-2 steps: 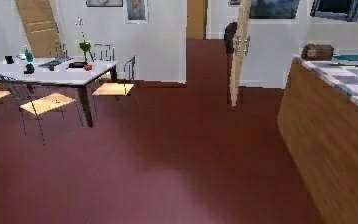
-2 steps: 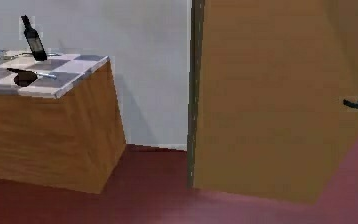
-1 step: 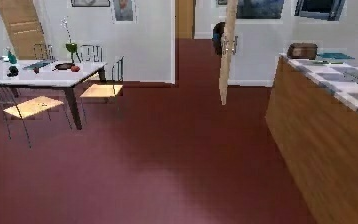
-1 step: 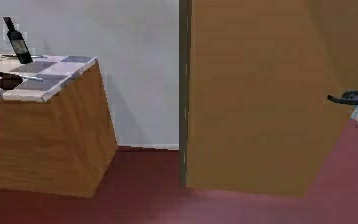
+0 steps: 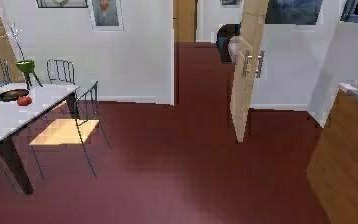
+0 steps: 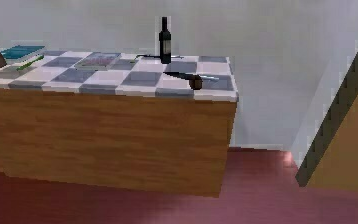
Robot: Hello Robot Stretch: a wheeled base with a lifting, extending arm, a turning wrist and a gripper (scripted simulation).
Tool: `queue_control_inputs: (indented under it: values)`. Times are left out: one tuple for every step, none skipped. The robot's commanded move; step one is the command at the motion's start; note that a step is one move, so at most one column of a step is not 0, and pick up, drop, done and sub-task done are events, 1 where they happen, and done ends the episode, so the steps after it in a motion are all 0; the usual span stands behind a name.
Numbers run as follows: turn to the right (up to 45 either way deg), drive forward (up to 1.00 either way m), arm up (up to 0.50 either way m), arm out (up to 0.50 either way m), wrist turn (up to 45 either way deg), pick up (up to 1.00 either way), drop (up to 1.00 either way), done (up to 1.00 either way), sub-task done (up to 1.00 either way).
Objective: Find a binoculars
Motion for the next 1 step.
queue_control_inputs:
  values:
    - [3.0, 0.0, 0.0, 0.0, 0.0, 0.0, 0.0, 0.0, 0.0]
